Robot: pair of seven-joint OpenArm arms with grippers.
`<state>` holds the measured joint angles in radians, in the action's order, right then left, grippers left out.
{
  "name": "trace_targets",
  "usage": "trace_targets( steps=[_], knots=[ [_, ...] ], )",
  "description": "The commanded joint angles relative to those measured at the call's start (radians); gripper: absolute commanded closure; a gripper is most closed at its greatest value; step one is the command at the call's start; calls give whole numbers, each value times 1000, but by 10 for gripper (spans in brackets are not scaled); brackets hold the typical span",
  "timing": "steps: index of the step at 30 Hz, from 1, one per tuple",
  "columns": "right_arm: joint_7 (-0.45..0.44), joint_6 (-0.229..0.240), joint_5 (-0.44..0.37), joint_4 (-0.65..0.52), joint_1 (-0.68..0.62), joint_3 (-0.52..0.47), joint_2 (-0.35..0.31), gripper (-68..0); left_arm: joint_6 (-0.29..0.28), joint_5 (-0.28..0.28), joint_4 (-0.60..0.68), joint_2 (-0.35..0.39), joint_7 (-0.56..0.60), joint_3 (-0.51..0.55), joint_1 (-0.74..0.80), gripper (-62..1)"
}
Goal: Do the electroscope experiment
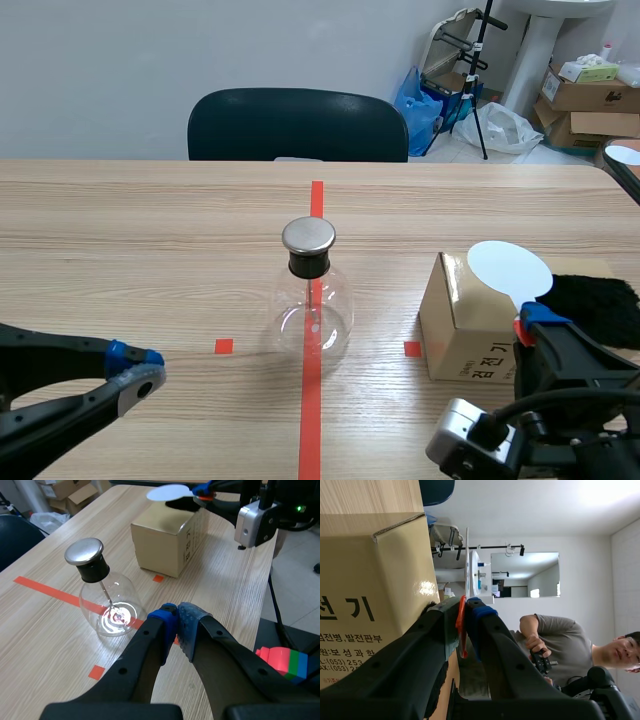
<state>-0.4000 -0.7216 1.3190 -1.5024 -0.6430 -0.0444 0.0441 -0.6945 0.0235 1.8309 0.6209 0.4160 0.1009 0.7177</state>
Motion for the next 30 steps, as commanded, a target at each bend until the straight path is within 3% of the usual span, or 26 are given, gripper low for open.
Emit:
trace_targets(
  steps=[1,3,6,7,22,30],
  knots=[
    [-4,-61,-3,-4,11,-3,-2,-10,-2,10,-1,-5,13,5,-14,-72],
    [-7,-61,3,10,11,-3,-3,-10,-2,9,-1,-5,13,14,-14,-216],
    [-7,-61,18,29,12,-3,-8,-10,-2,10,-1,-6,15,14,-14,-603],
    [-6,-61,24,34,14,-3,-8,-10,-2,10,-1,-6,14,14,-14,-623],
    [86,-61,118,159,92,-3,-8,-10,-2,10,-1,-6,14,14,-14,-623],
    [87,-61,109,182,94,-2,-7,-10,-2,10,-1,-6,14,14,-14,-623]
  ],
)
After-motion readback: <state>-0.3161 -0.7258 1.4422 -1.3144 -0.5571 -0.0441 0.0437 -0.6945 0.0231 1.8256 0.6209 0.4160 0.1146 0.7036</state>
